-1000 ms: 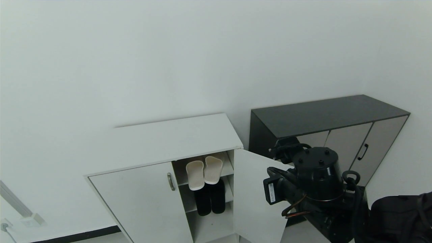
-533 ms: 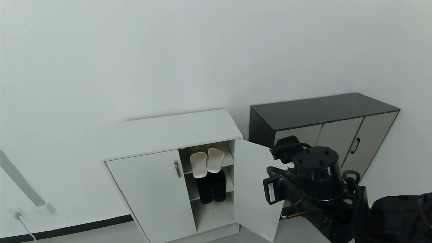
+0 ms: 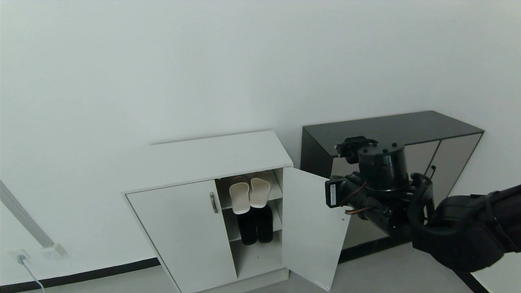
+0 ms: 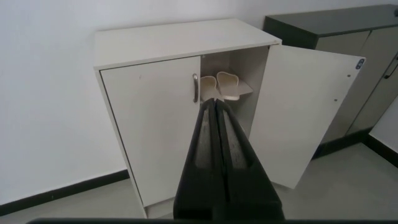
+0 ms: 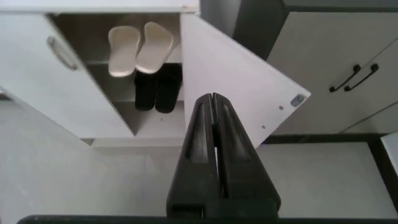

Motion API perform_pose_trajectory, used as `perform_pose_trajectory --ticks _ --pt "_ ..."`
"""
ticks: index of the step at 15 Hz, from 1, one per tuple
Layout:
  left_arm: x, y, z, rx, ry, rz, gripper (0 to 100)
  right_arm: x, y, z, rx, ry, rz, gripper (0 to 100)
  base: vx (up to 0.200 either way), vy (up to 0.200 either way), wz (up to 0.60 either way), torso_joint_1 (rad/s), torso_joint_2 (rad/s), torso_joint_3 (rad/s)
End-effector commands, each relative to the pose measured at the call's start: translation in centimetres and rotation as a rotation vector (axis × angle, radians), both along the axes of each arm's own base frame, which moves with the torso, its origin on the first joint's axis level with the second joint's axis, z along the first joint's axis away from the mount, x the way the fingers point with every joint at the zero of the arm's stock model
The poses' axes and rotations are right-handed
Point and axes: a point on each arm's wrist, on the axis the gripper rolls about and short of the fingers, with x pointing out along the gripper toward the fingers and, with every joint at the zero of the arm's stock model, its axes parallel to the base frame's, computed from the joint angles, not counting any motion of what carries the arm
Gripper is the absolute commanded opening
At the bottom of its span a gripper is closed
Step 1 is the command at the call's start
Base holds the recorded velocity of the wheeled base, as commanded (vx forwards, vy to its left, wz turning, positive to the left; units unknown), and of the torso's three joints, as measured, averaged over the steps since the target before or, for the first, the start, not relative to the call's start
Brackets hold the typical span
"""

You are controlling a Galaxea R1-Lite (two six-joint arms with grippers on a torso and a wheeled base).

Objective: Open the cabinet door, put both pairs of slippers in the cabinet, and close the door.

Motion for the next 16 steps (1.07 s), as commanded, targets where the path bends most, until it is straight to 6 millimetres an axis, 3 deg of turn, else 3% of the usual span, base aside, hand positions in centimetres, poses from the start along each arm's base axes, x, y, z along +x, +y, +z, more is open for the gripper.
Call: perform_pose_trajectory --ticks 1,9,16 --pt "0.0 0.0 0.0 0.000 0.001 0.000 0 2.6 -0.2 -0.5 0.016 0.008 -0.031 0 0.000 0.000 0.00 0.000 0.00 0.000" --pt "0.0 0.0 0.0 0.000 0.001 0.000 0 8.7 -3.8 -1.8 0.090 0.039 -0.085 0 0.000 0.000 0.00 0.000 0.00 0.000" --pt "0.0 0.0 0.0 0.000 0.001 0.000 0 12.9 -5.4 -4.9 0.083 0.066 -0.162 0 0.000 0.000 0.00 0.000 0.00 0.000"
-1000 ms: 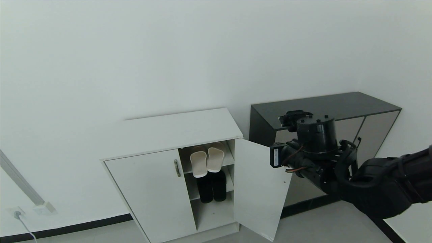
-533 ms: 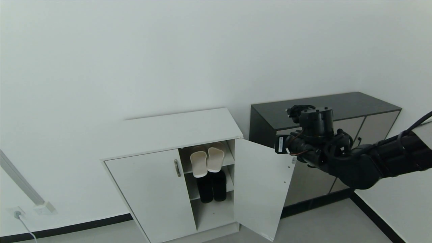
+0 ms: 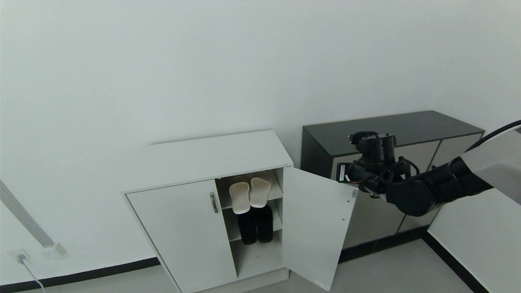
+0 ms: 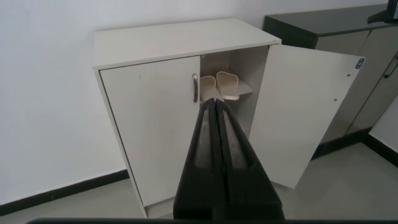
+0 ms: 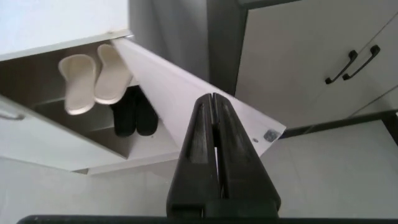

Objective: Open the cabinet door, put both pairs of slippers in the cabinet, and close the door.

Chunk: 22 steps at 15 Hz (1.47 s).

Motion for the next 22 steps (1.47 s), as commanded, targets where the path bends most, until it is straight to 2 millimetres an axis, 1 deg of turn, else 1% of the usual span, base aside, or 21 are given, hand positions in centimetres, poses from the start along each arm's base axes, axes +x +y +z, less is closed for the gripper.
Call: perform_pose_trajectory --ticks 1,3,4,5,7,9,11,14,16,19,22 --pt "0.0 0.0 0.0 0.000 0.001 0.000 0 1.6 -0.4 -1.5 -0.004 0.018 -0.018 0 0.000 0.000 0.00 0.000 0.00 0.000" --pt "0.0 0.0 0.0 0.000 0.001 0.000 0 3.2 -1.0 -2.5 -0.002 0.022 -0.037 0 0.000 0.000 0.00 0.000 0.00 0.000" --pt "0.0 0.0 0.0 0.000 0.001 0.000 0 3.6 -1.1 -2.8 -0.002 0.022 -0.043 0 0.000 0.000 0.00 0.000 0.00 0.000" --pt "0.0 0.0 0.0 0.000 0.001 0.000 0 4.3 -1.5 -3.7 -0.006 0.036 -0.048 0 0.000 0.000 0.00 0.000 0.00 0.000" --pt "0.0 0.0 0.0 0.000 0.001 0.000 0 5.4 -2.2 -4.8 -0.006 0.045 -0.062 0 0.000 0.000 0.00 0.000 0.00 0.000" --pt "0.0 0.0 0.0 0.000 0.001 0.000 0 6.1 -2.4 -5.8 -0.010 0.055 -0.073 0 0.000 0.000 0.00 0.000 0.00 0.000" --pt "0.0 0.0 0.0 0.000 0.001 0.000 0 6.3 -2.5 -6.4 -0.013 0.065 -0.076 0 0.000 0.000 0.00 0.000 0.00 0.000" --pt "0.0 0.0 0.0 0.000 0.001 0.000 0 6.6 -2.4 -6.8 -0.015 0.068 -0.076 0 0.000 0.000 0.00 0.000 0.00 0.000" --pt "0.0 0.0 0.0 0.001 0.001 0.000 0 6.9 -2.4 -7.5 -0.018 0.077 -0.078 0 0.000 0.000 0.00 0.000 0.00 0.000" --pt "0.0 0.0 0.0 0.001 0.001 0.000 0 7.3 -2.5 -8.1 -0.020 0.083 -0.084 0 0.000 0.000 0.00 0.000 0.00 0.000" --pt "0.0 0.0 0.0 0.001 0.001 0.000 0 7.3 -2.5 -8.4 -0.022 0.090 -0.084 0 0.000 0.000 0.00 0.000 0.00 0.000"
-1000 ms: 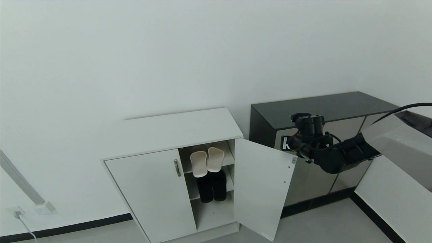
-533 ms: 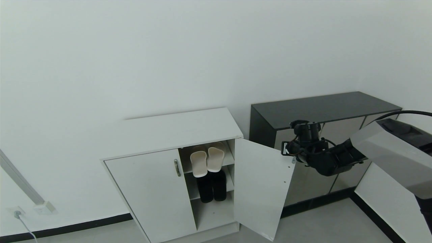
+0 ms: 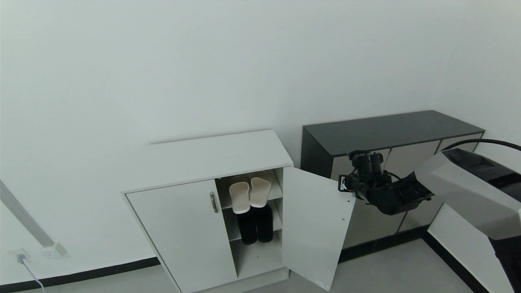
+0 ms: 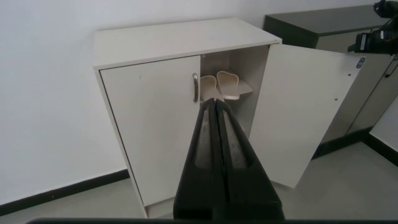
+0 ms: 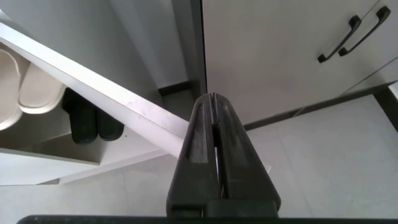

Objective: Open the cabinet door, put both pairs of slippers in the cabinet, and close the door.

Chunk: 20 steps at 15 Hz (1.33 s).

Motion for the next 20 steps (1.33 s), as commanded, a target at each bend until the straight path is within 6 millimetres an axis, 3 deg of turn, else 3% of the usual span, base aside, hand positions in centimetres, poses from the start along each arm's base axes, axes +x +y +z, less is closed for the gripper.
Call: perform_pose_trajectory --ticks 1,7,10,13,17,20 --pt "0.0 0.0 0.0 0.000 0.001 0.000 0 0.0 0.0 -0.3 -0.002 0.007 0.000 0 0.000 0.000 0.00 0.000 0.00 0.000" --pt "0.0 0.0 0.0 0.000 0.001 0.000 0 -0.5 0.4 -0.5 -0.010 0.024 0.010 0 0.000 0.000 0.00 0.000 0.00 0.000" --pt "0.0 0.0 0.0 0.000 0.001 0.000 0 -1.7 1.3 0.1 -0.012 0.029 0.036 0 0.000 0.000 0.00 0.000 0.00 0.000" --pt "0.0 0.0 0.0 0.000 0.001 0.000 0 -4.3 3.4 1.0 -0.021 0.046 0.103 0 0.000 0.000 0.00 0.000 0.00 0.000" --pt "0.0 0.0 0.0 -0.003 0.002 0.000 0 -9.3 7.2 2.9 -0.025 0.052 0.232 0 0.000 0.000 0.00 0.000 0.00 0.000" --pt "0.0 0.0 0.0 -0.003 0.002 0.002 0 -11.1 8.1 4.5 -0.009 0.018 0.268 0 0.000 0.000 0.00 0.000 0.00 0.000"
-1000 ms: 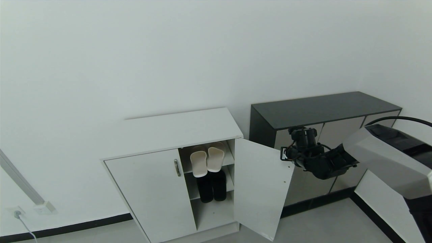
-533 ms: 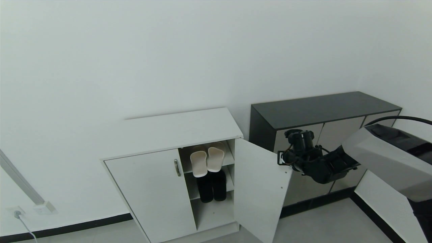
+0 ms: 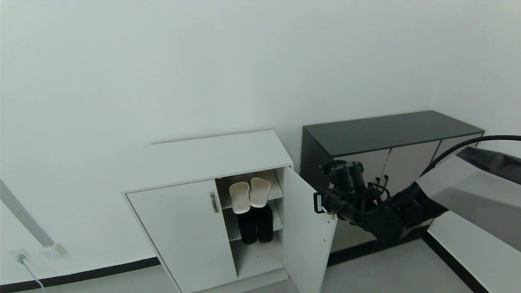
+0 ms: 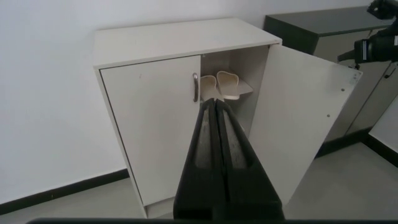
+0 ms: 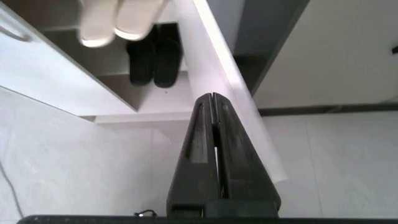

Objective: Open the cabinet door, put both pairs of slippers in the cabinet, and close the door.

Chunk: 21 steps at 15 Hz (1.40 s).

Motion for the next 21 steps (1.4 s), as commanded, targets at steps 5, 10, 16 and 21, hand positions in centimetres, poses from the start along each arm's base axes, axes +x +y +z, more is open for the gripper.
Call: perform_pose_trajectory --ticks 5,10,16,21 --pt "0.0 0.0 0.0 -0.002 0.002 0.003 0 -1.9 0.4 1.0 0.002 -0.031 0.044 0 0.000 0.000 0.00 0.000 0.00 0.000" --pt "0.0 0.0 0.0 -0.002 0.002 0.003 0 0.5 -0.3 -3.0 -0.059 0.016 0.004 0 0.000 0.000 0.00 0.000 0.00 0.000" --pt "0.0 0.0 0.0 -0.002 0.002 0.003 0 0.4 0.6 -4.4 -0.073 0.041 0.029 0 0.000 0.000 0.00 0.000 0.00 0.000" --pt "0.0 0.0 0.0 -0.002 0.002 0.003 0 -3.8 3.2 -1.9 -0.011 0.035 0.164 0 0.000 0.000 0.00 0.000 0.00 0.000"
